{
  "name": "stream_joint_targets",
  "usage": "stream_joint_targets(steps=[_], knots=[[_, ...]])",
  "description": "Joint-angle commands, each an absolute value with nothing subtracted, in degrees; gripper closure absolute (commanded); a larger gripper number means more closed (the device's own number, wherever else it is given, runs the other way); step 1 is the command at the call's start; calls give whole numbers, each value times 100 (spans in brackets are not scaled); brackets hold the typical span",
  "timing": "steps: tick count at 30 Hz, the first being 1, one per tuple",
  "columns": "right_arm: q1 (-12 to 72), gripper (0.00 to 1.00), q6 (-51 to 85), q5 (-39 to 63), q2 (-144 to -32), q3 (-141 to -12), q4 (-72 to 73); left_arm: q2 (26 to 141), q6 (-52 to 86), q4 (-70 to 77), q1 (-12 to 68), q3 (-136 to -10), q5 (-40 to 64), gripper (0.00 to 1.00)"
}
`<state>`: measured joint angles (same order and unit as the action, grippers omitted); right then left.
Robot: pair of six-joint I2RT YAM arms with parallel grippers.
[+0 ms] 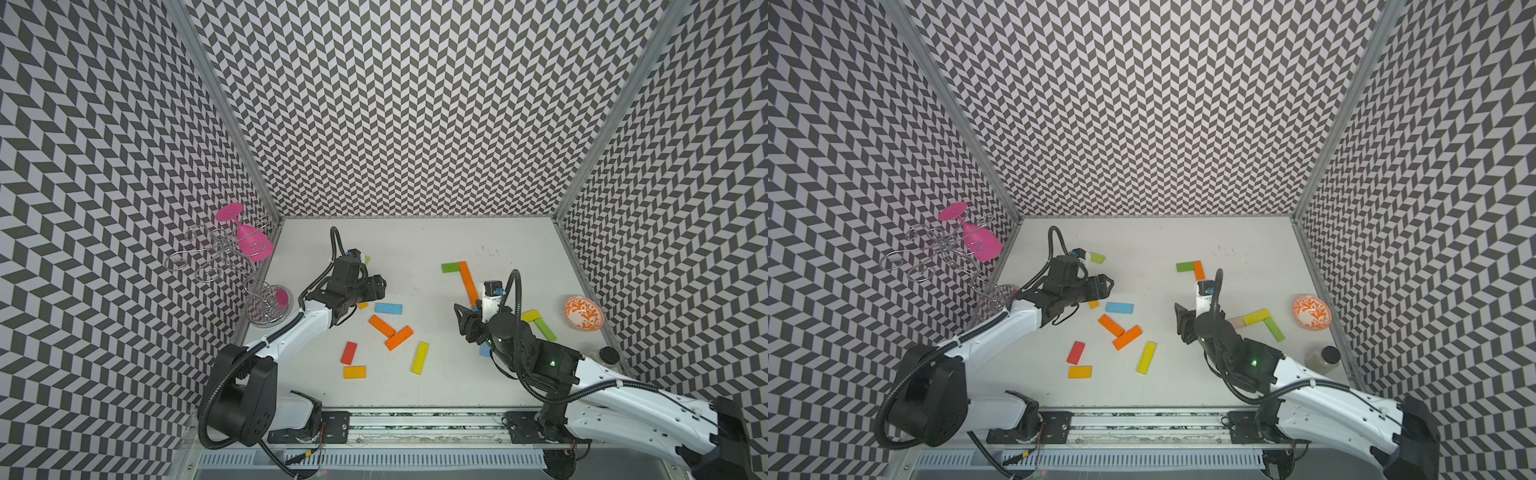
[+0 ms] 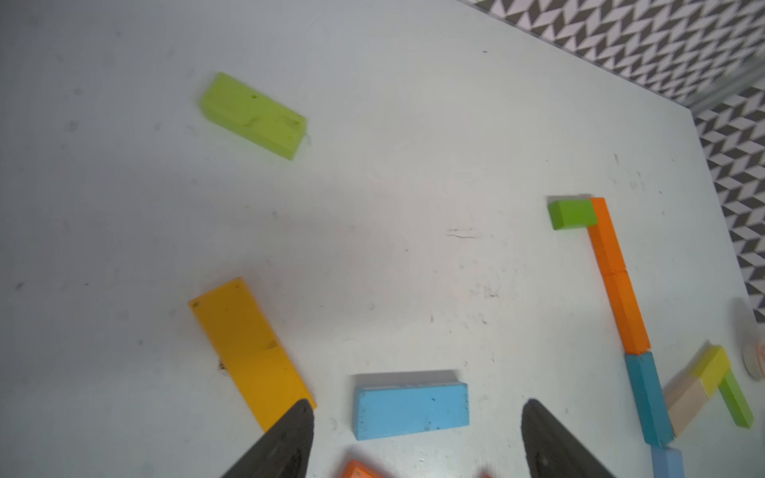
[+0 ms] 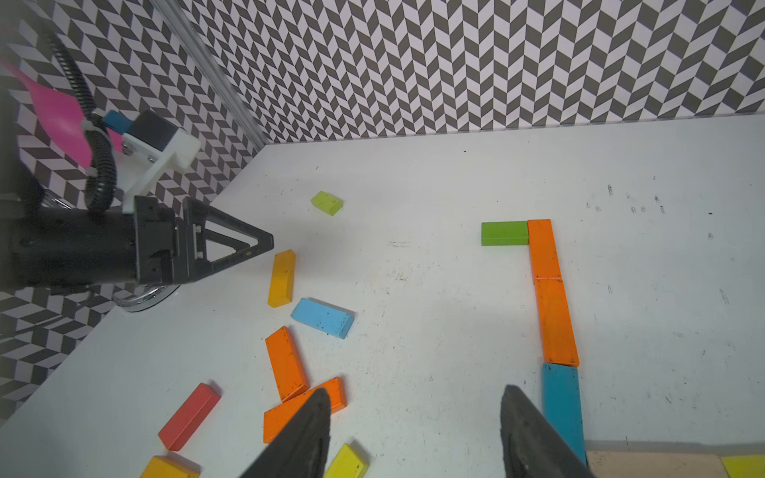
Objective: Assemble a giraffe with building blocks
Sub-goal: Move the building block to the center of the board.
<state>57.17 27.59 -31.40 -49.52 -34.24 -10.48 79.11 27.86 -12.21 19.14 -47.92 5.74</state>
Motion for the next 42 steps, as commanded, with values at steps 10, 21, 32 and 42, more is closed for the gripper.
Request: stream_joint_targets(steps=[10, 21, 32, 42], knots=[[5727, 35, 2511, -3082, -4887, -3254, -511, 8842, 2785, -2031, 1415, -5902, 46, 16], [5724, 34, 2448, -3019, -4643, -3086, -490, 9415, 2538, -2487, 1415, -6011, -380, 15], [5726, 34, 2392, -3120, -4404, -3023, -668, 11362, 1186, -3357, 1352, -8585, -566, 6], [5696, 33, 2204, -3179, -4408, -3127, -758, 12824, 413, -4172, 959, -10341, -120, 1]])
